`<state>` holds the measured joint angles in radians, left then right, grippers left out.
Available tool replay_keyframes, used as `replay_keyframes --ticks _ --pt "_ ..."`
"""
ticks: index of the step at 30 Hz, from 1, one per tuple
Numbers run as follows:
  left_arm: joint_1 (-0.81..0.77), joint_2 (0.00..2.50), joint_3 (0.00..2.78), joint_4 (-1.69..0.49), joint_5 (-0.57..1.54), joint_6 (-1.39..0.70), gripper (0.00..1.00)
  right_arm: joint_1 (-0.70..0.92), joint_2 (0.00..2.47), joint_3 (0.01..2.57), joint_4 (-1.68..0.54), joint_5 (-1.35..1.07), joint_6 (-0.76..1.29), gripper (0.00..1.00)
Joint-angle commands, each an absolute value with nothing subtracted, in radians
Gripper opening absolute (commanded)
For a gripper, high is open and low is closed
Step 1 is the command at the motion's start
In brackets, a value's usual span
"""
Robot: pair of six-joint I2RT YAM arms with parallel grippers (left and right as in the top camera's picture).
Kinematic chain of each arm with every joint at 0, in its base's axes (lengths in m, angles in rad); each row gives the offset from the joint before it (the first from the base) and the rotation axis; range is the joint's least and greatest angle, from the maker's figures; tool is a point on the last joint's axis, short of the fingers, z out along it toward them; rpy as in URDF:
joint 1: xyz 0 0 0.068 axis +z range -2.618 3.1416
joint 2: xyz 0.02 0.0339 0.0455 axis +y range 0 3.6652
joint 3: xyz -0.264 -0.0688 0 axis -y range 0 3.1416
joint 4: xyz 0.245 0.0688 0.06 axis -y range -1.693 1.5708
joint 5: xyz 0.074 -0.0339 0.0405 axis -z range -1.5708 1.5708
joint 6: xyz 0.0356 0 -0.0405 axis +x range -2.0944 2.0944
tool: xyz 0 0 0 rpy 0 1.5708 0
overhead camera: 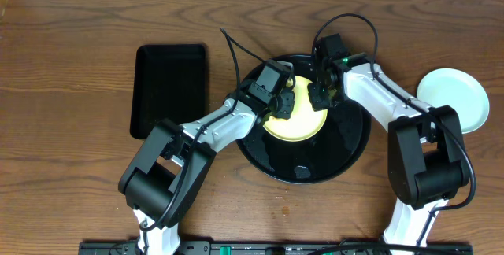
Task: Clean dirty plates on tray and stack at the side
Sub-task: 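Scrub the yellow plate again with the sponge in the left gripper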
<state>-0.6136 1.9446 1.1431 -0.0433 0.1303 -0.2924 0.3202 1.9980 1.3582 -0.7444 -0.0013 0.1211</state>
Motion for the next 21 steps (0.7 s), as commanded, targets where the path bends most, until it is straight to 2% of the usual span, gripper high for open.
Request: replay_keyframes --ticks 1,3,8,15,18,21 --pt "-0.609 1.907 1.143 -0.03 0.118 -0.281 0.07 0.329 2.003 1.346 -0.733 -0.007 0.119 0.45" --pt "-0.609 1.907 1.143 -0.028 0.118 -0.282 0.08 0.329 2.003 1.336 -0.717 -0.015 0.119 0.4" --pt "-0.609 1.907 1.143 -0.038 0.118 -0.282 0.08 0.329 2.003 1.329 -0.705 -0.02 0.119 0.18" --pt "-0.609 1.907 1.143 -0.051 0.119 -0.282 0.08 0.329 2.01 1.312 -0.68 -0.028 0.138 0.18" --pt "-0.609 1.907 1.143 -0.051 0.119 -0.281 0.08 0.329 2.012 1.312 -0.68 -0.028 0.138 0.01" --pt "-0.609 1.907 1.143 -0.052 0.119 -0.281 0.08 0.329 2.012 1.312 -0.68 -0.028 0.138 0.01"
